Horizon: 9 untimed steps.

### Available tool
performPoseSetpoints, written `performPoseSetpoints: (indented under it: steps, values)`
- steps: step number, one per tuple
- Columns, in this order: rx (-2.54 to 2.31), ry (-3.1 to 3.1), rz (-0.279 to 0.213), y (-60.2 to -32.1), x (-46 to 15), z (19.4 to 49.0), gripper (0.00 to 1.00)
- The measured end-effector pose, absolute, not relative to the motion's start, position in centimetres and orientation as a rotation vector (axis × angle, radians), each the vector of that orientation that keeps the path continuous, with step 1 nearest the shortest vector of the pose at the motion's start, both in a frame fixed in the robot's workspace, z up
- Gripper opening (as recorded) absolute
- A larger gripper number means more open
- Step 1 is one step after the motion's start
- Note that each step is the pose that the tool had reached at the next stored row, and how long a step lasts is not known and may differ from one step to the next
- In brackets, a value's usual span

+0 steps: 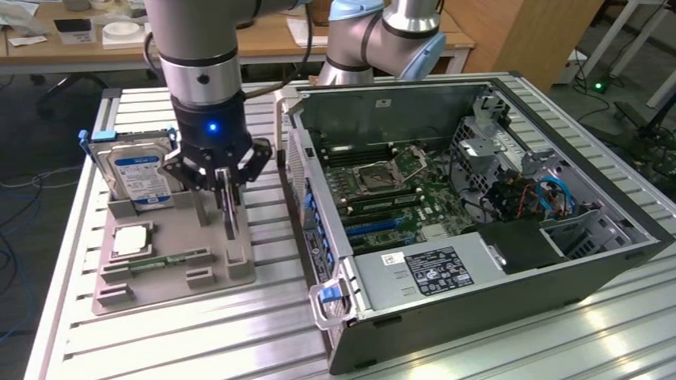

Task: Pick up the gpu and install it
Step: 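Pick up the gpu and move the gpu toward the slot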

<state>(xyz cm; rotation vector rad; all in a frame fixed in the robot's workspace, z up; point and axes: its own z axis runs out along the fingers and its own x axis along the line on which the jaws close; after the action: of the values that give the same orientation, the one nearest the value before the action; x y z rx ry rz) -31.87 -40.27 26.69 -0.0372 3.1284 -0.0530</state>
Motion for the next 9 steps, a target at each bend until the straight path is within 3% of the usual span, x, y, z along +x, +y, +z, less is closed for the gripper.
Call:
performPoseSetpoints:
  steps: [9]
  values:
    - [-0.037, 3.128, -0.050, -40.3, -31.9, 28.2, 0.28]
